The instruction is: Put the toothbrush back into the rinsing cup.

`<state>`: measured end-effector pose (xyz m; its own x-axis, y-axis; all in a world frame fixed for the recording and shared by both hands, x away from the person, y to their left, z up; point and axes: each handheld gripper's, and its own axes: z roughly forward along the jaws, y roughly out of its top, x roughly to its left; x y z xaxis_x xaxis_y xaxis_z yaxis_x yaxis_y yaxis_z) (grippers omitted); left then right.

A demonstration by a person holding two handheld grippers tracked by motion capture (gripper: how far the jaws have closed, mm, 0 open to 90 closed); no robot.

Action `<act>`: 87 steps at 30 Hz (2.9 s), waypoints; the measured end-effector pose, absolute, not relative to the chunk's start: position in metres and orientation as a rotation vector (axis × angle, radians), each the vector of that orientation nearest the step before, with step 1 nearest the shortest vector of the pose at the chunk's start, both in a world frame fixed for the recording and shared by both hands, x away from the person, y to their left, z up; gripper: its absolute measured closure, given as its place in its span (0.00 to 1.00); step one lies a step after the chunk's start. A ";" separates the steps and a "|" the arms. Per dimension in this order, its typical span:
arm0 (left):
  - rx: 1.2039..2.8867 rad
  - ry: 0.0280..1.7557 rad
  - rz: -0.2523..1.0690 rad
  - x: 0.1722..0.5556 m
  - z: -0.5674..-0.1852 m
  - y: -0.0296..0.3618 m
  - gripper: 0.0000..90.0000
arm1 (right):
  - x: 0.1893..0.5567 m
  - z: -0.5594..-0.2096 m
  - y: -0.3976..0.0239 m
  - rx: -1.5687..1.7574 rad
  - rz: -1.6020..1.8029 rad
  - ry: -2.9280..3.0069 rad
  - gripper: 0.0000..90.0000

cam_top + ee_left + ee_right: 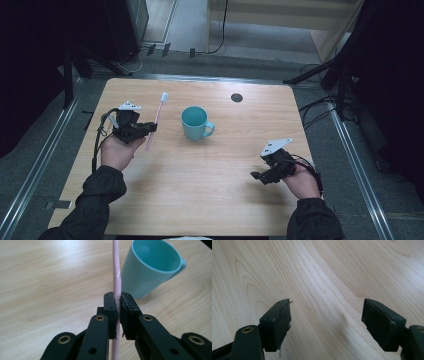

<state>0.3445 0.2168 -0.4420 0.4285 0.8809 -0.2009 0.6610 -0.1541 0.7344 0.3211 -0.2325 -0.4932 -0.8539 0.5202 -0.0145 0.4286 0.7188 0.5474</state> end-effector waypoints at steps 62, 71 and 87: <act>1.809 1.186 0.372 0.427 -0.415 0.110 0.93 | 0.331 -0.488 -0.222 0.728 0.885 2.750 0.27; 1.855 1.225 0.361 0.430 -0.440 0.110 0.93 | 0.331 -0.489 -0.220 0.723 0.873 2.760 0.27; 1.886 1.257 0.320 0.430 -0.453 0.108 0.93 | 0.331 -0.489 -0.220 0.722 0.873 2.762 0.27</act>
